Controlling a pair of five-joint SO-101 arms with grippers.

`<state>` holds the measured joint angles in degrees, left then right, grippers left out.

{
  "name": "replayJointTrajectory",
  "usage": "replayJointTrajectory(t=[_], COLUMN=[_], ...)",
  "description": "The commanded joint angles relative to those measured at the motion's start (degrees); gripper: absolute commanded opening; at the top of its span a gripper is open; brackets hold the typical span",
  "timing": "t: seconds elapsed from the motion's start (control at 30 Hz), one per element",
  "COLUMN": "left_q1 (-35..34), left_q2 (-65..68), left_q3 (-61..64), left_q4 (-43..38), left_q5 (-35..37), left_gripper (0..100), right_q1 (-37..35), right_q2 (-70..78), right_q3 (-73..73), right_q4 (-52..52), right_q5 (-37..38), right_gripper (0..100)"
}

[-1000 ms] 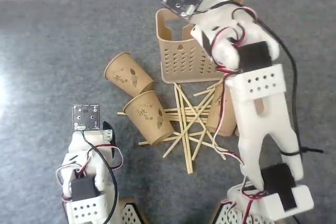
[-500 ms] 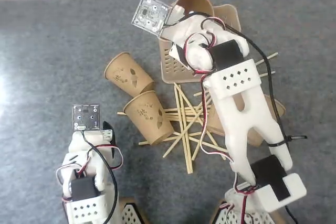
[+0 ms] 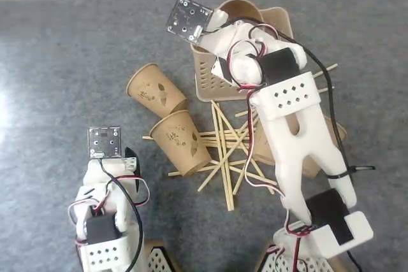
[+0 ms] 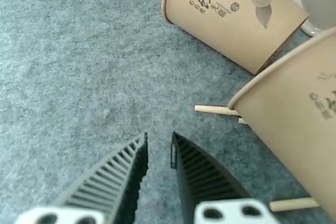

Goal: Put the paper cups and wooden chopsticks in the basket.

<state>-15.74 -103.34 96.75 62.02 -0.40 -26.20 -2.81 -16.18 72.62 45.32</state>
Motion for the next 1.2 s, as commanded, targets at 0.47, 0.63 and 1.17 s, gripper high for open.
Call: replayJointTrajectory(t=[0.47, 0.63, 1.17], left_q1=[0.0, 0.0, -0.09], left_q2=[-0.88, -0.88, -0.88], left_q3=[-0.22, -0.22, -0.22], left_q4=[0.53, 0.53, 0.35], left_q5=[-0.62, -0.62, -0.62], left_gripper=[7, 7, 7], right_q1=[-2.33, -1.27, 0.66], right_q2=[-0.57, -0.66, -5.49], right_q3=[-2.99, -5.8, -6.24], right_q4=[-4.18, -6.81, -1.36], right_q5=[0.62, 0.53, 0.53], right_gripper=[31.1, 29.7, 29.5])
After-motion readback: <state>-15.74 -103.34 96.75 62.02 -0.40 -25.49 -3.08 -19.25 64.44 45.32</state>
